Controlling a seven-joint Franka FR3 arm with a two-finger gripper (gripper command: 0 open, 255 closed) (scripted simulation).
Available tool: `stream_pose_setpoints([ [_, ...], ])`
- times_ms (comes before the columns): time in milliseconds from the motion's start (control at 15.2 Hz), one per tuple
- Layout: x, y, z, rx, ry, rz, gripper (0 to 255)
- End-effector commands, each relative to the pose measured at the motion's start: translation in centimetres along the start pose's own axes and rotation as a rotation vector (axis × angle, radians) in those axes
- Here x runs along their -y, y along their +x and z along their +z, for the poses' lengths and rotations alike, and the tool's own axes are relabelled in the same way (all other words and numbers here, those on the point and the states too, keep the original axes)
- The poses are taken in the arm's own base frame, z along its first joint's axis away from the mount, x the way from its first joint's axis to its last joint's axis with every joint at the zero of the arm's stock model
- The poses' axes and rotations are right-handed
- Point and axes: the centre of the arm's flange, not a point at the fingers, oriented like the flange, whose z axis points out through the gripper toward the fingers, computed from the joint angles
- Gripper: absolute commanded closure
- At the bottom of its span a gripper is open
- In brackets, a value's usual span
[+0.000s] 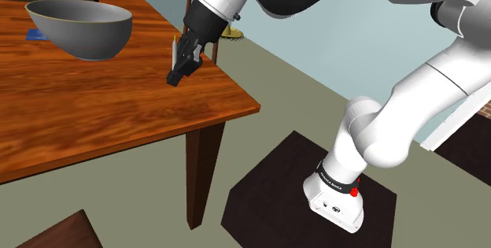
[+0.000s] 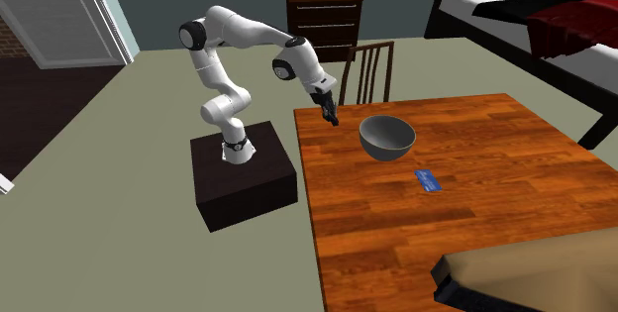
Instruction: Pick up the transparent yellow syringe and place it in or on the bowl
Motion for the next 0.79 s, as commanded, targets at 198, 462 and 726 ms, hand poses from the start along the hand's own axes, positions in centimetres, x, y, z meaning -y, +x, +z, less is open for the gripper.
stream_pose_setpoints([
  [198, 0.0, 0.2, -0.4, 0.001, 0.0, 0.001, 255],
  [462, 0.0, 1.1, -2.3, 0.001, 0.0, 0.001, 255],
  [726, 0.0, 2.0, -4.2, 0.001, 0.0, 0.001, 255],
])
